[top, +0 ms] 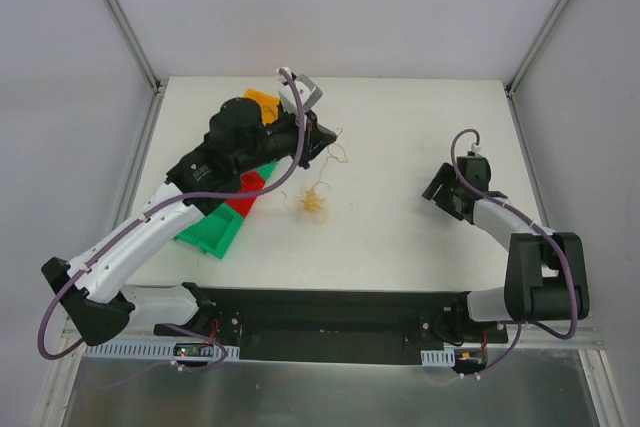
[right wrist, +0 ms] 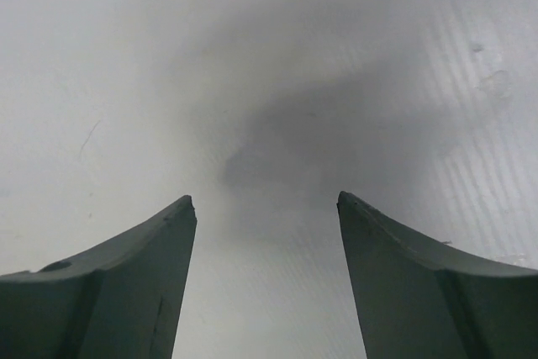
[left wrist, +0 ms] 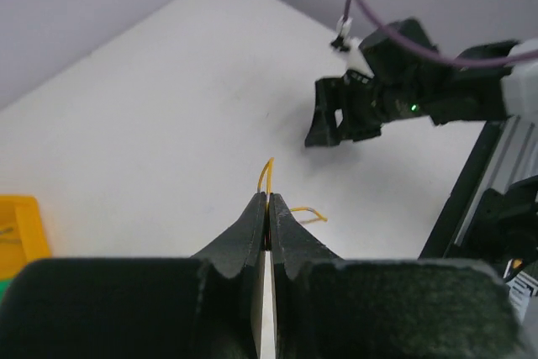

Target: Untangle the cables

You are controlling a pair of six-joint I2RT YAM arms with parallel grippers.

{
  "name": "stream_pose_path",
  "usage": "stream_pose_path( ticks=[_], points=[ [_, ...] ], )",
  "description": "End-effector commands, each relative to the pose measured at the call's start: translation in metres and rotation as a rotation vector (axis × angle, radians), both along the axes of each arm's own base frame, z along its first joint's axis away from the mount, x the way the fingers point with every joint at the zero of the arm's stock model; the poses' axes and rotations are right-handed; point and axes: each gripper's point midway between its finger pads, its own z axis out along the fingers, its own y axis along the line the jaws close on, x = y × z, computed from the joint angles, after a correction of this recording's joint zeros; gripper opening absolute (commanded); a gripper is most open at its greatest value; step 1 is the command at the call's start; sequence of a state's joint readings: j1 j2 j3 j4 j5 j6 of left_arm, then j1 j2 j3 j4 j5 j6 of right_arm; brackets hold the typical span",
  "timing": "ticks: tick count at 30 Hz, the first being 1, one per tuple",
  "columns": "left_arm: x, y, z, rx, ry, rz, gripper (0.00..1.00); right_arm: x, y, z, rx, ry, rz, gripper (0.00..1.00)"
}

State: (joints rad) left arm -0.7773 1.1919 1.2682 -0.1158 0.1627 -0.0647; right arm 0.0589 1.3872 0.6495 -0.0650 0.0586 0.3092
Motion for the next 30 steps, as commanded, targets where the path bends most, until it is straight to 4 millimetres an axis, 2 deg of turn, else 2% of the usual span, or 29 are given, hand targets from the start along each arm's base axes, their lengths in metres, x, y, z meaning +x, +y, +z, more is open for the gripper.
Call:
stream_pose_path(
  ticks=[1,3,6,7,9,11,15,18,20,23,25,29,30],
  points=[
    [-0.021,-0.011,0.063,-0.033,-0.061,-0.151,0.0,0.019,0.047,0.041,0.159,-0.219,0.207,0.75],
    [-0.02,-0.016,0.078,-0.06,-0.067,-0.159,0.0,0.018,0.075,0.069,0.209,-0.353,0.358,0.79],
    [-0.009,-0.017,0.083,-0.065,-0.071,-0.122,0.0,0.004,0.12,0.126,0.21,-0.591,0.594,0.82],
    [-0.005,-0.017,0.084,-0.063,-0.072,-0.101,0.0,-0.004,0.134,0.138,0.195,-0.669,0.662,0.85],
    [0.001,-0.017,0.085,-0.057,-0.078,-0.083,0.0,-0.015,0.15,0.152,0.174,-0.778,0.728,0.93],
    [0.001,-0.02,0.084,-0.057,-0.073,-0.093,0.0,-0.023,0.162,0.164,0.211,-0.804,0.786,0.94],
    [0.004,-0.032,0.08,-0.063,-0.038,-0.12,0.0,-0.013,0.164,0.174,0.224,-0.854,0.754,0.96],
    [0.006,-0.048,0.081,-0.09,-0.007,-0.173,0.0,0.003,0.159,0.169,0.2,-0.801,0.692,0.96],
    [0.007,-0.065,0.086,-0.113,0.019,-0.228,0.0,0.016,0.147,0.154,0.147,-0.714,0.615,0.96],
    [0.001,-0.087,0.106,-0.165,0.043,-0.343,0.0,0.034,0.127,0.126,0.092,-0.579,0.494,0.9],
    [0.004,-0.094,0.116,-0.198,0.06,-0.351,0.0,0.044,0.107,0.107,0.108,-0.496,0.397,0.82],
    [-0.005,-0.105,0.155,-0.265,0.018,-0.428,0.0,0.051,0.081,0.067,0.193,-0.352,0.268,0.42],
    [-0.009,-0.109,0.167,-0.279,-0.017,-0.438,0.0,0.05,0.076,0.061,0.214,-0.322,0.242,0.36]
  ],
)
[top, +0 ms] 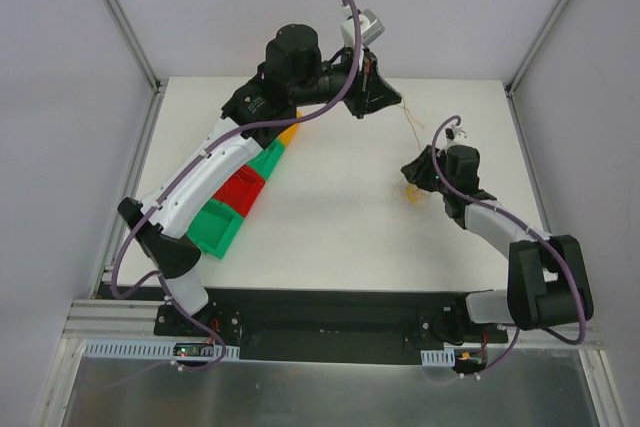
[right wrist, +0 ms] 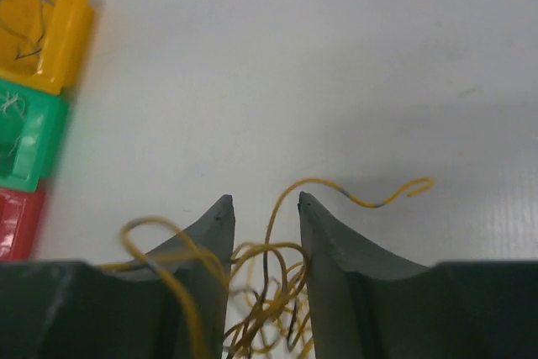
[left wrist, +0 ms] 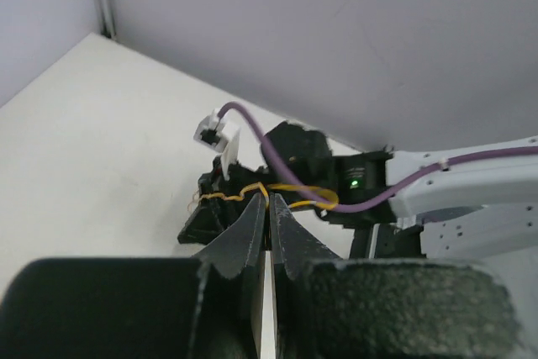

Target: Untangle the cables

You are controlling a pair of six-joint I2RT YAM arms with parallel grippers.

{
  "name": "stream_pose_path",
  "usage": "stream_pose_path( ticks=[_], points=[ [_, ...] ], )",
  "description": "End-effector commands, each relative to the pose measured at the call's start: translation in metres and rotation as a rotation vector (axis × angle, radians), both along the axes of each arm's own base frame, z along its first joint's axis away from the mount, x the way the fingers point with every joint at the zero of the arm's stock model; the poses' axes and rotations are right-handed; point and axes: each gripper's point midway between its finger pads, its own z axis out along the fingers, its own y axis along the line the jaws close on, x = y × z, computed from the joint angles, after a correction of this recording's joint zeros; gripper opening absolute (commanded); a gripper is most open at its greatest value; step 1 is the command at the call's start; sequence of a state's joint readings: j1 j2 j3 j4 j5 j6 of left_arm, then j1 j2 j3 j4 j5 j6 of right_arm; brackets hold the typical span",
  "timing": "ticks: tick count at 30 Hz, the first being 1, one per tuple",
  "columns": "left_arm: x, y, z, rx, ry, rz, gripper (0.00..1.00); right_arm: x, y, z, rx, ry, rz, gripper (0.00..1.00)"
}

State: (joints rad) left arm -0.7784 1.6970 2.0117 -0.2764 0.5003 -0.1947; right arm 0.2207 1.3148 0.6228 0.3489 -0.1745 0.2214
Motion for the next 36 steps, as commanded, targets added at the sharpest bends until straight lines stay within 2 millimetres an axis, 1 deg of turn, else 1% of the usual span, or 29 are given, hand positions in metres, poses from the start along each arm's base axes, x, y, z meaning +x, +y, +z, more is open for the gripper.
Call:
stream_pose_path(
  ticks=[1,2,3,4,6,7,8,10,13,15,17,18,21,23,24,25,26,27,28,30,31,32,33,34,35,36],
  points=[
    [-0.034,-0.005,0.092,-0.182,-0.16,-0.102,0.0,0.004,-0.029,-0.032,0.084,0.179,-0.141,0.34],
    [-0.04,-0.005,0.114,-0.216,-0.235,-0.096,0.0,0.002,-0.033,-0.038,0.094,0.203,-0.157,0.33],
    [-0.041,-0.005,0.131,-0.242,-0.293,-0.072,0.0,0.0,-0.036,-0.042,0.107,0.222,-0.172,0.33],
    [-0.041,0.002,0.154,-0.284,-0.342,-0.034,0.0,0.0,-0.04,-0.046,0.124,0.239,-0.19,0.32],
    [-0.042,0.016,0.191,-0.358,-0.42,0.028,0.0,-0.001,-0.046,-0.052,0.146,0.268,-0.209,0.32],
    [-0.042,0.026,0.207,-0.39,-0.455,0.067,0.0,-0.005,-0.048,-0.057,0.148,0.295,-0.216,0.35],
    [-0.041,0.036,0.218,-0.413,-0.486,0.111,0.0,-0.006,-0.051,-0.057,0.15,0.306,-0.222,0.37],
    [-0.042,0.053,0.233,-0.448,-0.526,0.177,0.0,-0.011,-0.054,-0.06,0.126,0.326,-0.23,0.4],
    [-0.043,0.073,0.247,-0.488,-0.557,0.251,0.0,-0.016,-0.066,-0.064,0.096,0.343,-0.287,0.45],
    [-0.046,0.081,0.257,-0.503,-0.589,0.269,0.0,-0.016,-0.074,-0.068,0.112,0.365,-0.322,0.48],
    [-0.049,0.087,0.264,-0.515,-0.606,0.282,0.0,-0.019,-0.075,-0.074,0.12,0.386,-0.338,0.5],
    [-0.049,0.089,0.265,-0.514,-0.607,0.287,0.0,-0.019,-0.085,-0.074,0.124,0.386,-0.366,0.5],
    [-0.049,0.091,0.259,-0.496,-0.591,0.294,0.0,-0.021,-0.093,-0.074,0.116,0.37,-0.395,0.52],
    [-0.046,0.092,0.248,-0.467,-0.566,0.308,0.0,-0.021,-0.096,-0.072,0.099,0.355,-0.396,0.55],
    [-0.044,0.092,0.238,-0.441,-0.552,0.311,0.0,-0.022,-0.096,-0.068,0.097,0.343,-0.387,0.57],
    [-0.041,0.088,0.224,-0.405,-0.528,0.307,0.0,-0.021,-0.096,-0.063,0.095,0.324,-0.375,0.59],
    [-0.04,0.089,0.213,-0.379,-0.51,0.314,0.0,-0.023,-0.094,-0.062,0.1,0.313,-0.362,0.62],
    [-0.034,0.089,0.198,-0.334,-0.502,0.335,0.0,-0.024,-0.091,-0.058,0.106,0.288,-0.346,0.64],
    [-0.032,0.094,0.186,-0.299,-0.488,0.356,0.0,-0.023,-0.09,-0.055,0.112,0.266,-0.336,0.66],
    [-0.026,0.104,0.156,-0.211,-0.465,0.41,0.0,-0.027,-0.086,-0.053,0.124,0.254,-0.316,0.67],
    [-0.021,0.117,0.144,-0.17,-0.46,0.47,0.0,-0.029,-0.084,-0.052,0.129,0.252,-0.306,0.66],
    [-0.017,0.126,0.127,-0.117,-0.453,0.51,0.0,-0.03,-0.083,-0.05,0.133,0.247,-0.299,0.67],
    [-0.014,0.135,0.106,-0.059,-0.442,0.549,0.0,-0.03,-0.082,-0.047,0.135,0.236,-0.295,0.67],
    [-0.012,0.148,0.093,-0.015,-0.439,0.599,0.0,-0.03,-0.083,-0.045,0.13,0.229,-0.295,0.67],
    [-0.015,0.166,0.087,0.012,-0.443,0.648,0.0,-0.03,-0.084,-0.044,0.122,0.222,-0.299,0.67],
    [-0.014,0.177,0.076,0.056,-0.447,0.685,0.0,-0.03,-0.085,-0.045,0.116,0.222,-0.304,0.67]
  ],
)
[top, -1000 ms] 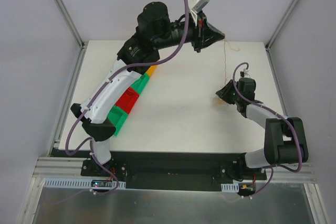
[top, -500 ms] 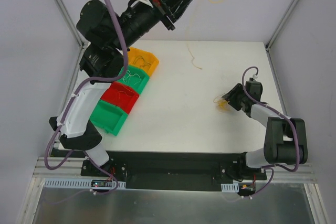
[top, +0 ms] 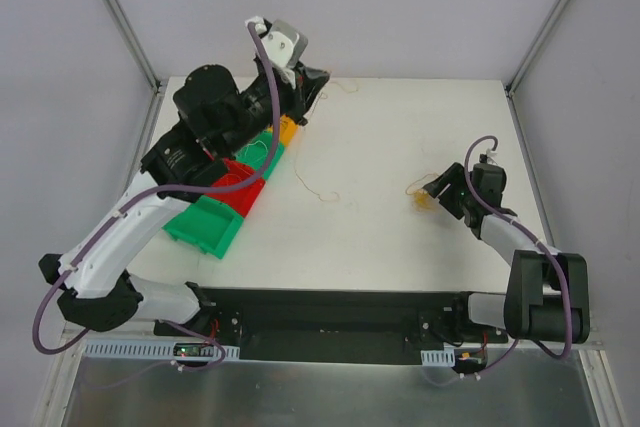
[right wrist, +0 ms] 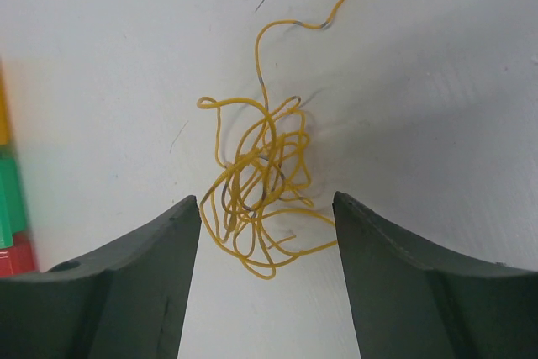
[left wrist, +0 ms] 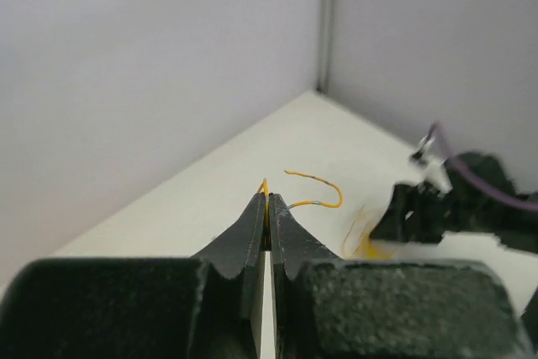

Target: Untangle the cables

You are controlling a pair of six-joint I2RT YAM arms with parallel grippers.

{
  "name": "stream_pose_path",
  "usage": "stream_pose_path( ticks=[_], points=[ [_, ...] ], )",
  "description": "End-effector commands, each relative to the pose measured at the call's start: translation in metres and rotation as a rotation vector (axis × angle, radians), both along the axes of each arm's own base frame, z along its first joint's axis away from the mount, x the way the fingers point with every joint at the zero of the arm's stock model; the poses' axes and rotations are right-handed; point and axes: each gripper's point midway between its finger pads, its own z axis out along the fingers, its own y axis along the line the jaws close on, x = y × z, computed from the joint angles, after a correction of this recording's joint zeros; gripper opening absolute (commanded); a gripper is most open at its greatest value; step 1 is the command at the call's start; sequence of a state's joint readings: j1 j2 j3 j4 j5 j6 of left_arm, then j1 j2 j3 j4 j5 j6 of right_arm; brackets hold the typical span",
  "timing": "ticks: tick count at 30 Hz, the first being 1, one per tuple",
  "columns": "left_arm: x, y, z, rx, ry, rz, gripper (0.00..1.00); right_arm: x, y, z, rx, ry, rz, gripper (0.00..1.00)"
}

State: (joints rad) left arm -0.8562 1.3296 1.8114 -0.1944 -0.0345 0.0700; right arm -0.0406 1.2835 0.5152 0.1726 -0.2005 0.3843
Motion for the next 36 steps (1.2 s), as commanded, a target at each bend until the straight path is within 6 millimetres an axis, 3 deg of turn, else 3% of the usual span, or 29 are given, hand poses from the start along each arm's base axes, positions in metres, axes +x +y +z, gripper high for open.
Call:
stream_pose_path(
  ticks=[1,4,6,16,24,27,29,36],
  points=[
    [-0.001,0.084,-0.016,0.095,-0.037,0.296,0.0,0.006,0.0,0.015,-0.022,-0.072,0.018,0.67],
    [-0.002,0.122,-0.029,0.159,-0.022,0.428,0.0,0.006,0.001,0.011,-0.014,-0.057,0.025,0.67],
    [-0.007,0.145,-0.028,0.185,-0.03,0.495,0.0,0.007,0.004,0.01,-0.002,-0.049,0.034,0.67],
    [-0.013,0.231,-0.025,0.289,-0.036,0.846,0.0,0.006,0.004,0.007,-0.006,-0.041,0.038,0.67],
    [0.007,0.274,-0.095,0.281,0.107,0.96,0.0,0.006,0.004,0.007,-0.006,-0.038,0.038,0.67],
    [0.013,0.285,-0.112,0.277,0.149,0.977,0.0,0.006,0.004,0.006,-0.006,-0.034,0.039,0.67],
    [0.015,0.289,-0.115,0.275,0.159,0.993,0.0,0.006,0.003,0.006,-0.01,-0.036,0.036,0.67],
    [0.005,0.296,-0.084,0.213,0.11,1.02,0.0,0.006,0.003,0.006,-0.012,-0.034,0.038,0.68]
  ],
)
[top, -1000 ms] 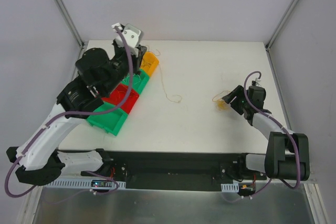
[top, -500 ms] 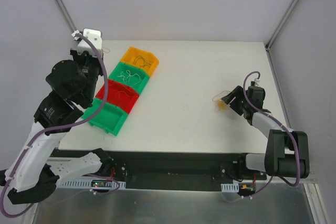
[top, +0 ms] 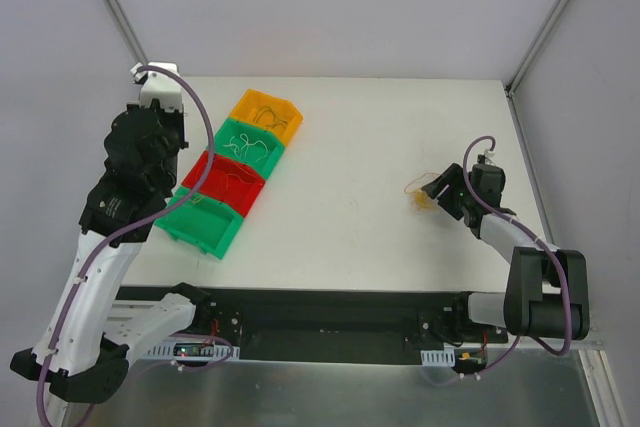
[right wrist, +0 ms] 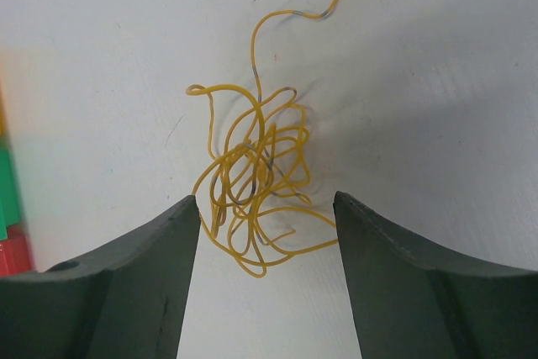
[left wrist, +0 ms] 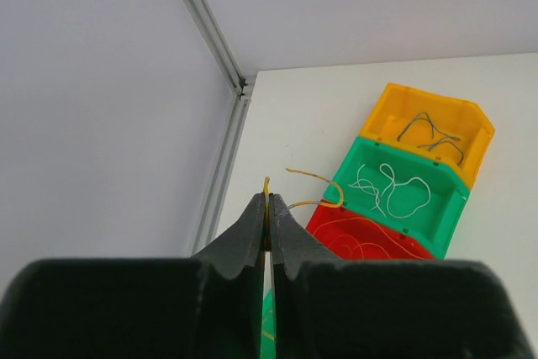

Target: Untangle the cables

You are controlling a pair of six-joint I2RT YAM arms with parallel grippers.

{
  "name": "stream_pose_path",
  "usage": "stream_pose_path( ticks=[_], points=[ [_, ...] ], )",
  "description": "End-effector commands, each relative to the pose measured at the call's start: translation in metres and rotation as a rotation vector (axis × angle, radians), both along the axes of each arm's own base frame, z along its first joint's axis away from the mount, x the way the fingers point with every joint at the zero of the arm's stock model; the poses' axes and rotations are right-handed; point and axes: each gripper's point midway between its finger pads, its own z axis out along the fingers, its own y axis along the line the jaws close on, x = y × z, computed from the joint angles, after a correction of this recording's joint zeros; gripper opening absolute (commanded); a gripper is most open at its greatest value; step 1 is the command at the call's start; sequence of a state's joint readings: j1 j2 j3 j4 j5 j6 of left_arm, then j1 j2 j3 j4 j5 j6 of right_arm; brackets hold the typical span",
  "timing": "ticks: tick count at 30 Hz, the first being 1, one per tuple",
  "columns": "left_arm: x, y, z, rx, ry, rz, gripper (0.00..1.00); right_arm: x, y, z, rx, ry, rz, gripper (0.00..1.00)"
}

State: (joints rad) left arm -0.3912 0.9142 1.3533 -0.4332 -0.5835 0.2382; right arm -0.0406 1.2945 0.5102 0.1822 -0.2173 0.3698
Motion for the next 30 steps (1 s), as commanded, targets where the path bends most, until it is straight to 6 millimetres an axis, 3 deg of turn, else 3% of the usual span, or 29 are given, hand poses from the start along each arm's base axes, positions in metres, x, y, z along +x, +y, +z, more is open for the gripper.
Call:
stream_pose_path(
  ticks=[1,5,11,18,23,30],
  points=[
    [-0.012,0.005,0.038,-0.081,-0.118,0.003,0.0,0.008,0.0,0.009,-0.012,-0.036,0.016,0.67],
    [-0.011,0.007,0.025,-0.103,-0.101,0.031,0.0,0.008,0.002,0.007,-0.008,-0.032,0.019,0.67],
    [-0.011,0.03,-0.032,-0.121,-0.009,0.232,0.0,0.007,0.0,0.005,-0.016,-0.027,0.014,0.67],
    [-0.045,0.051,-0.105,-0.262,0.041,0.41,0.0,0.007,0.0,0.006,-0.015,-0.029,0.016,0.67],
    [-0.061,0.042,-0.167,-0.402,0.159,0.435,0.0,0.007,0.0,0.006,-0.015,-0.029,0.015,0.67],
    [-0.045,-0.003,-0.234,-0.646,0.342,0.384,0.0,0.007,-0.001,0.005,-0.025,-0.026,0.011,0.68]
  ],
)
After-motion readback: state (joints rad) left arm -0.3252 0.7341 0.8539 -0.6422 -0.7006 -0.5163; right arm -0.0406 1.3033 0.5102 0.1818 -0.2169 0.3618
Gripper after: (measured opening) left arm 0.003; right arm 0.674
